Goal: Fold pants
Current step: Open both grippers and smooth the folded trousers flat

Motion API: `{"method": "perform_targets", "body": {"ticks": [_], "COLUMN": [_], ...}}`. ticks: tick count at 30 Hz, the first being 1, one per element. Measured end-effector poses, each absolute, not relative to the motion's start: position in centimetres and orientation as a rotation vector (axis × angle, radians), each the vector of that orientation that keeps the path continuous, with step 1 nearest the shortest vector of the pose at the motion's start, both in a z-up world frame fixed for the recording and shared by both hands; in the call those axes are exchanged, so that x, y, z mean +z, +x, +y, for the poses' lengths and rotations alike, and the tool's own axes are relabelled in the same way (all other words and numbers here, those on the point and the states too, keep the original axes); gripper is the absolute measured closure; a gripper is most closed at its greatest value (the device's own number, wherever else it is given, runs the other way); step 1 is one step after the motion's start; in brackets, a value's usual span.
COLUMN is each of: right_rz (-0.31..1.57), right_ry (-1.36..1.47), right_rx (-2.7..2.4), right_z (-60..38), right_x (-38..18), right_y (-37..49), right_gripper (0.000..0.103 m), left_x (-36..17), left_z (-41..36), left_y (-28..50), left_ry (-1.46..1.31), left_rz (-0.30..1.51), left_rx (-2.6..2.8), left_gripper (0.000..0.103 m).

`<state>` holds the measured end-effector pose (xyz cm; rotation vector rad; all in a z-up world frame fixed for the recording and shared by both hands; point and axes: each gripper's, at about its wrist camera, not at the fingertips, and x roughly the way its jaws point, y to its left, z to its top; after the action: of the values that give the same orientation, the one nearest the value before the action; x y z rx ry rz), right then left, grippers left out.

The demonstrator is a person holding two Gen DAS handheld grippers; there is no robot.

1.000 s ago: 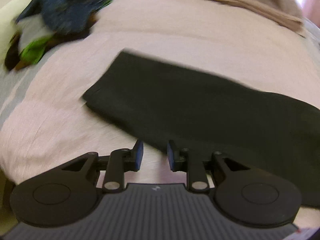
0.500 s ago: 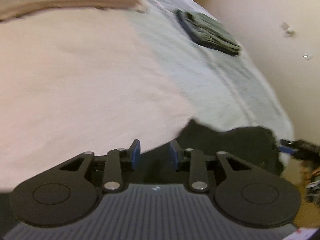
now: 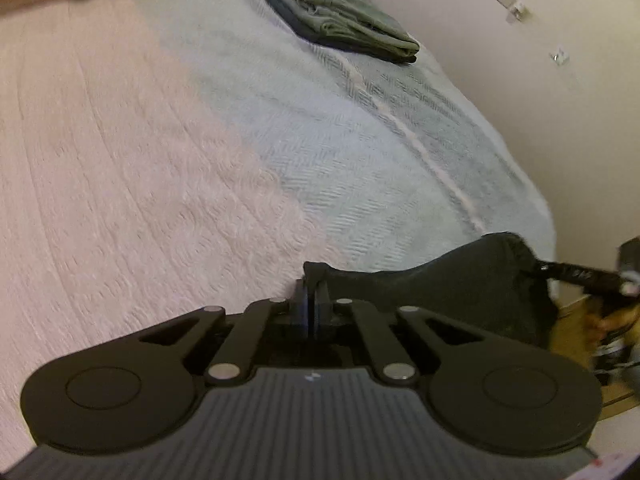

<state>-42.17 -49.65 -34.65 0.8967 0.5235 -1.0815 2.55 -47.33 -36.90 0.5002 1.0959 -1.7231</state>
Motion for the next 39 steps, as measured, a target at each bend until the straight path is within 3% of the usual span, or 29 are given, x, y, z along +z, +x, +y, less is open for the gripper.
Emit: {"method": "perform_targets", "body": {"ticks": [5,7,9,13,16,19,22,28,32,35,39], "right_rz": [0.653,0.711,0.763,0.806,0.733,0.788,0.993,0.983,0.875,0.931,1.021], "right_ry": [0.873,0.827,0.766,0.599,0.538,0.493,0.392,0.426,0.436,0.468,0.306], "right_rx": [-1.204,-1.226,-1.266,-1.469,-1.448,-1.236,-1.101,-1.117,-1.024,-0.892,-0.881], "right_z": [-50.3,-50.5,-50.3,-48.6,-45.4,-41.6,-38.4,-37.7,-35.7,-33.8,-30.7], "right_x": [-37.2,-36.9,-35.9,-33.1,-31.7,-32.7,-36.5,-35.3,-33.7,-35.9,-38.4], "right_y": [-39.9,-38.8,-38.3,-37.5,-36.3,-33.6,-32.5,-33.7,-30.7,-27.6,-27.1], "right_gripper": [0.090,0.082,0.073,0.067,0.058,0.056,0.056,0.056,0.055,0.055,0.055], "left_x": [-38.8,-37.6,-36.0,-33.5,-32.7,-33.1,-34.7,-33.5,-33.9,-35.7,-35.5], "left_z": [-47.3,-46.7,-45.7,-42.0,-37.9,-33.7,-29.6,-22.1,-20.3,-20.5,-19.2], "left_y": [-0.5,-0.1,1.9,5.8,6.0,4.9,4.2,6.2,4.8,3.9,3.6], "left_ry": [0.642,0.641,0.579,0.545,0.556,0.555,0.649,0.579,0.567,0.597,0.608], "left_rz": [0.904,0.861,0.854,0.764,0.744,0.752,0.729,0.816,0.813,0.813,0.827], "left_rx": [-1.677,-1.662,-1.598,-1.425,-1.410,-1.404,-1.269,-1.055,-1.042,-0.998,-0.963], "left_gripper": [0.097,0.092,0.077,0.082,0.082,0.081,0.080,0.083,0.082,0.081,0.075]}}
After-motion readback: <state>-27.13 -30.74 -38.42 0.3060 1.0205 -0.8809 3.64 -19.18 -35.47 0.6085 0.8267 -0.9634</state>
